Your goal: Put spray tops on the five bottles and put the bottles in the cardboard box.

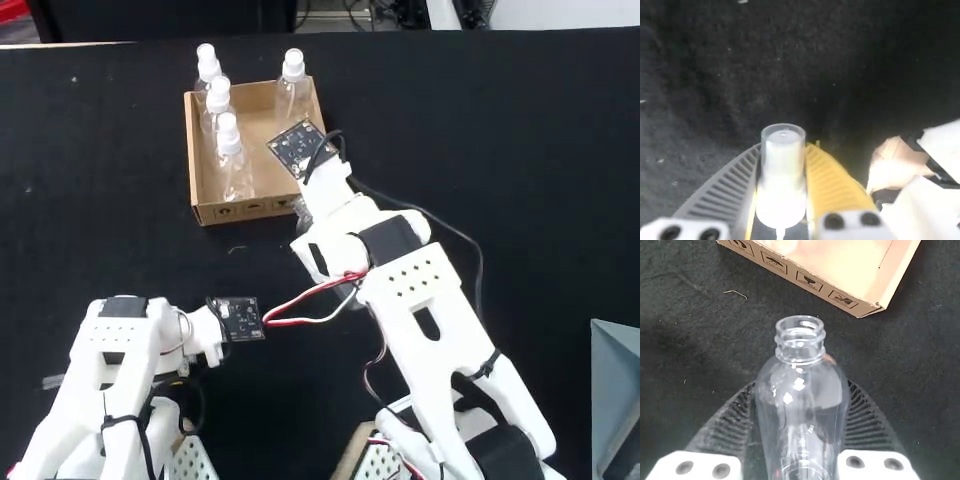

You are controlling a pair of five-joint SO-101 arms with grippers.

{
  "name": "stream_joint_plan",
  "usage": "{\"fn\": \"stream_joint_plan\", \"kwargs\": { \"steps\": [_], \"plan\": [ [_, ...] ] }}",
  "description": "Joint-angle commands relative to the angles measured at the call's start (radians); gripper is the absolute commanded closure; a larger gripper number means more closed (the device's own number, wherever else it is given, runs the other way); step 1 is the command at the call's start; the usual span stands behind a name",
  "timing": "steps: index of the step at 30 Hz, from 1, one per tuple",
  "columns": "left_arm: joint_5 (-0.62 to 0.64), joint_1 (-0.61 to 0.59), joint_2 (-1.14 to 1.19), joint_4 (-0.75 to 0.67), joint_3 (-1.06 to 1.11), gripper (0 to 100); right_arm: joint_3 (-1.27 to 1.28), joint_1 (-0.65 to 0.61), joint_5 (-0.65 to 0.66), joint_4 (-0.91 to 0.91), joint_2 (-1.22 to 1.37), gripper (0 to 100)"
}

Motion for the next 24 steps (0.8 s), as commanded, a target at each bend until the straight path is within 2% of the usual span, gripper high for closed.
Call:
{"fn": "stream_joint_plan", "kwargs": {
  "steps": [1, 7, 15, 24],
  "plan": [
    [-0.003, 0.002, -0.018, -0.023, -0.004, 97, -0.012, 0.023, 0.002, -0.025, -0.048, 88.5],
    [0.003, -0.001, -0.018, -0.018, -0.004, 97, -0.012, 0.023, 0.002, -0.025, -0.050, 88.5],
    [0.129, -0.001, -0.018, -0.015, -0.048, 97, -0.012, 0.021, 0.002, -0.025, -0.050, 88.5],
    [0.140, -0.001, -0.018, 0.316, -0.286, 97, -0.010, 0.020, 0.000, -0.025, -0.050, 88.5]
  ]
}}
